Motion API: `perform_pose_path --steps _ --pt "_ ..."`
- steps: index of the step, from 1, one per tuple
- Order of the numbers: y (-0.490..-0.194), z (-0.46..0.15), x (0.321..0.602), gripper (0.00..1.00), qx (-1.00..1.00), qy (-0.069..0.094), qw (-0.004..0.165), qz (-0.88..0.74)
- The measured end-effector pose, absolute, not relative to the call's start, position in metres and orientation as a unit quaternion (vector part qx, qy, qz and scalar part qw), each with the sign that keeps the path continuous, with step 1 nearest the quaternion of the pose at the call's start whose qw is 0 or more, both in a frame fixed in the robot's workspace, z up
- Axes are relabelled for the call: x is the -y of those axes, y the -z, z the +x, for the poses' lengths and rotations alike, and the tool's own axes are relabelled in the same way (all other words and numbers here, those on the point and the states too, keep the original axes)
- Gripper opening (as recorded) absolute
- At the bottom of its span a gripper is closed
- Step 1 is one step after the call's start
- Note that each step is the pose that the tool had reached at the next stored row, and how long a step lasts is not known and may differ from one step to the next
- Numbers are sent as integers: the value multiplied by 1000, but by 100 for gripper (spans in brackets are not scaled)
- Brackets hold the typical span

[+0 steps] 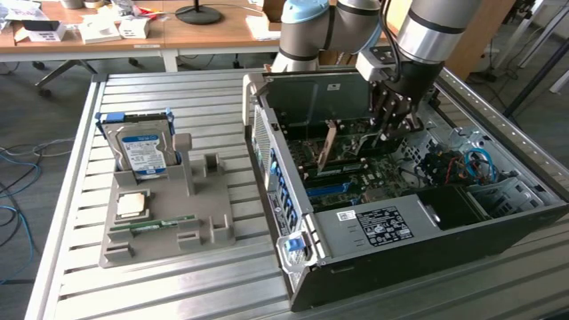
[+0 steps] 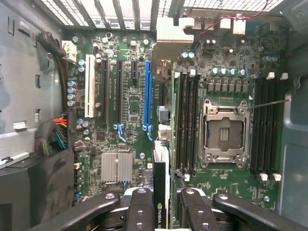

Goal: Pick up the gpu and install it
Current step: 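Insert the gpu into the slot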

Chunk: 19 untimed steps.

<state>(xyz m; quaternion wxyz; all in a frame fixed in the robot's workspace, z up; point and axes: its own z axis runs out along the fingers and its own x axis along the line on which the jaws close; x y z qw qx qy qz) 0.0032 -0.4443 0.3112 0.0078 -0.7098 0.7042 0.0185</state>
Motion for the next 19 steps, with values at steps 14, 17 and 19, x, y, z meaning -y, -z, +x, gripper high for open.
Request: perform_pose_path --steps 14,17,19 --pt "-310 2 444 27 -704 -19 8 -710" --pt "-310 -1 444 27 -704 -18 8 -710" --pt "-310 -3 444 27 -704 -18 8 -710"
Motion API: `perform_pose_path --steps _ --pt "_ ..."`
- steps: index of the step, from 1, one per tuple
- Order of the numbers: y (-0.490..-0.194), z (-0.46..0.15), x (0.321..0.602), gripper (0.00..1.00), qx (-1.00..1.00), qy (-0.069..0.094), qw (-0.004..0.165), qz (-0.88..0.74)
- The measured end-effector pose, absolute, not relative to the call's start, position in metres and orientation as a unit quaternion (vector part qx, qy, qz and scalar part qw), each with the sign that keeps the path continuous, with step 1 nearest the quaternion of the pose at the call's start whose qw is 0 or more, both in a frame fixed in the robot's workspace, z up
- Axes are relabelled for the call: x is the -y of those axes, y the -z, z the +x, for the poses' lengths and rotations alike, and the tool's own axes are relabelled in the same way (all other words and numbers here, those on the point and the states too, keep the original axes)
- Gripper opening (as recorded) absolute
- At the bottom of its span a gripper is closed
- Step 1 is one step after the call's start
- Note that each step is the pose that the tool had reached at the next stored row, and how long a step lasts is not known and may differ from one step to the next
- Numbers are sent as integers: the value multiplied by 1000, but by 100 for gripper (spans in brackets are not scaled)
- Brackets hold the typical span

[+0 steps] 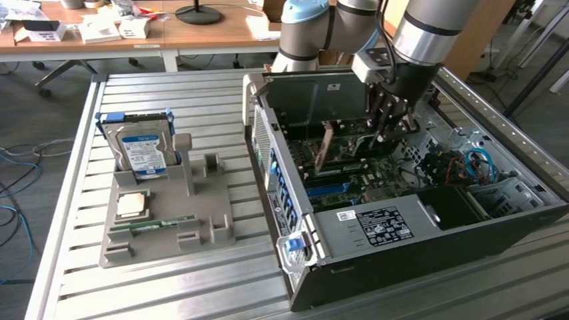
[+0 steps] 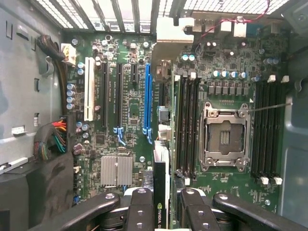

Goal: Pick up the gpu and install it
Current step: 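Insert the gpu into the slot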

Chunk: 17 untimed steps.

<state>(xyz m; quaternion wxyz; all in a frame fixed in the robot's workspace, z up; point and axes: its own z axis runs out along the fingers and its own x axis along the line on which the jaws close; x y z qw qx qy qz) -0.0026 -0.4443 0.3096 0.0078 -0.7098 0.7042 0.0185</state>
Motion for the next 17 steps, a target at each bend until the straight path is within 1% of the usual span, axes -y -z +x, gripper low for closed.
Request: perform_pose_path --steps 17 --pt "-310 -11 444 27 -704 -18 8 -710"
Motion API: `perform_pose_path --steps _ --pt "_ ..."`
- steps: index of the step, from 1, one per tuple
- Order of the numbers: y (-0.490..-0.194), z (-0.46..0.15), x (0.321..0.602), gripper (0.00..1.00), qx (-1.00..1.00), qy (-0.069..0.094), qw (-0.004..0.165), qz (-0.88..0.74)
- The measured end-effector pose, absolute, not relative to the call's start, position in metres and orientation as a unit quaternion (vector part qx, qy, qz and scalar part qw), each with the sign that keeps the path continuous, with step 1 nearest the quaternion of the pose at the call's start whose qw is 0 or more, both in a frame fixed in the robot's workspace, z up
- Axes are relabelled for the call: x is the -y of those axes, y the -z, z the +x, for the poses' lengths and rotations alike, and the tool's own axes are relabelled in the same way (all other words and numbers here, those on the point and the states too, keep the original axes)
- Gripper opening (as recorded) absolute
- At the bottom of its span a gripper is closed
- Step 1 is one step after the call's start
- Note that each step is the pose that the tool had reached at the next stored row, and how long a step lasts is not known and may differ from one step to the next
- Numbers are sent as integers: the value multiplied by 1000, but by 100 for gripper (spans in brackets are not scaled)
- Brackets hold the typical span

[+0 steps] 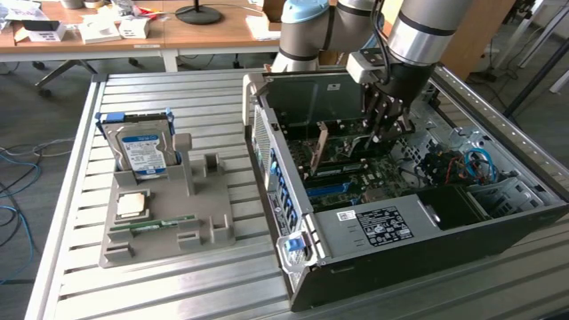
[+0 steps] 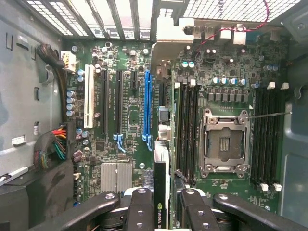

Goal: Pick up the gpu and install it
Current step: 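Insert the gpu into the slot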

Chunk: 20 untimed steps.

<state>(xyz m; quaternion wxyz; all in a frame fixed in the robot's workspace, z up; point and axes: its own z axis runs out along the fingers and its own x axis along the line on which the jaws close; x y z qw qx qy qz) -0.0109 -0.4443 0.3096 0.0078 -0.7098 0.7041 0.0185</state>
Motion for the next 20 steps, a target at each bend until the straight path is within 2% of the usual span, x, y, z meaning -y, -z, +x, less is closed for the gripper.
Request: perform_pose_path --steps 20 --pt "-310 -22 444 27 -704 -19 8 -710"
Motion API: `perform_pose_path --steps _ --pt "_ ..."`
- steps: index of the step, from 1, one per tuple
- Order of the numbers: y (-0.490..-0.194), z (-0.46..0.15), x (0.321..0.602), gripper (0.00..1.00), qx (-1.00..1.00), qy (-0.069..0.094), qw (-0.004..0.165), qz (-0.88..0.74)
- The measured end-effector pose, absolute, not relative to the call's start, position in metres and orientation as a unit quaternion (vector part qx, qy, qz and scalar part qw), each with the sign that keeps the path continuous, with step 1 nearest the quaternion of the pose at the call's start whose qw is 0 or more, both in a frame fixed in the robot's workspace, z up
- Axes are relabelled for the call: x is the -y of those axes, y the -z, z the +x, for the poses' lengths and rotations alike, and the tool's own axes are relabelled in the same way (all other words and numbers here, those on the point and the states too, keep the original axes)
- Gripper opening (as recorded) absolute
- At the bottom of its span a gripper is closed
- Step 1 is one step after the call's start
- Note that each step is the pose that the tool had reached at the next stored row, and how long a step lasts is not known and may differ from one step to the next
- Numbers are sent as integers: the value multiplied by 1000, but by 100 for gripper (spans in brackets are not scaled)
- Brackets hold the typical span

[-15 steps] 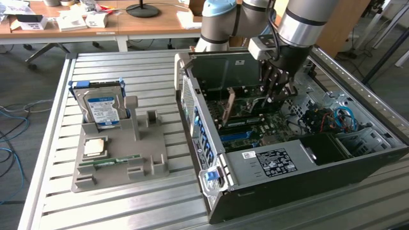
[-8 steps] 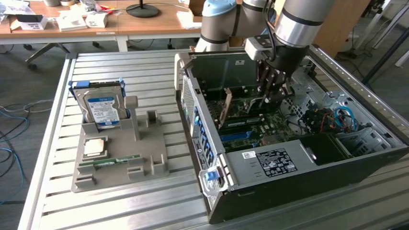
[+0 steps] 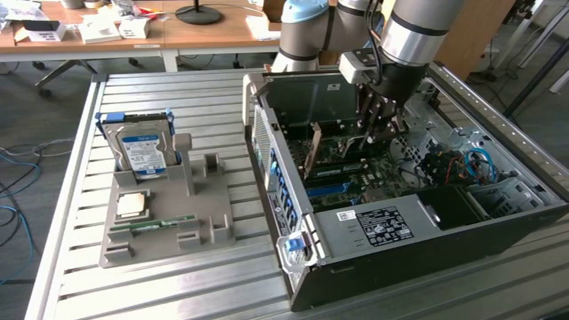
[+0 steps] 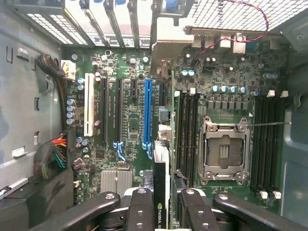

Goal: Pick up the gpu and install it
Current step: 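Insert the gpu into the slot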

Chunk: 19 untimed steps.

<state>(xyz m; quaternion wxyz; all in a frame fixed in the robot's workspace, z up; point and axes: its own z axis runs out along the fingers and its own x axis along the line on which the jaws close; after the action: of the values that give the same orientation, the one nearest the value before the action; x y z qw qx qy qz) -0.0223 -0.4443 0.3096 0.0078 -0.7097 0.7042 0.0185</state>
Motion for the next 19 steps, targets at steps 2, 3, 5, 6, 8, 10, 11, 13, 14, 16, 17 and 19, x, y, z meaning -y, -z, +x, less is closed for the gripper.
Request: perform_pose_path --steps 2,3,5,6,8,10,11,13,14,16,17,19 --pt "-309 -23 444 27 -704 -19 8 -710" --pt "-309 -23 444 27 -704 -19 8 -710" --pt "-309 -24 444 27 -704 -18 8 -710" --pt "-309 -24 444 27 -704 -19 8 -710" --pt "-308 -24 444 27 -704 -19 8 -710" --pt "-307 -24 444 27 -704 -19 8 -710" --pt "-306 -24 444 27 -704 -19 8 -710" --pt "-305 -24 444 27 -704 -18 8 -710" --pt "-305 -24 444 27 -704 -18 8 -710" --pt "-305 -24 444 27 -704 -18 8 -710" --pt "-305 -24 444 27 -704 -19 8 -710" --pt "-305 -24 444 27 -704 -19 8 -710"
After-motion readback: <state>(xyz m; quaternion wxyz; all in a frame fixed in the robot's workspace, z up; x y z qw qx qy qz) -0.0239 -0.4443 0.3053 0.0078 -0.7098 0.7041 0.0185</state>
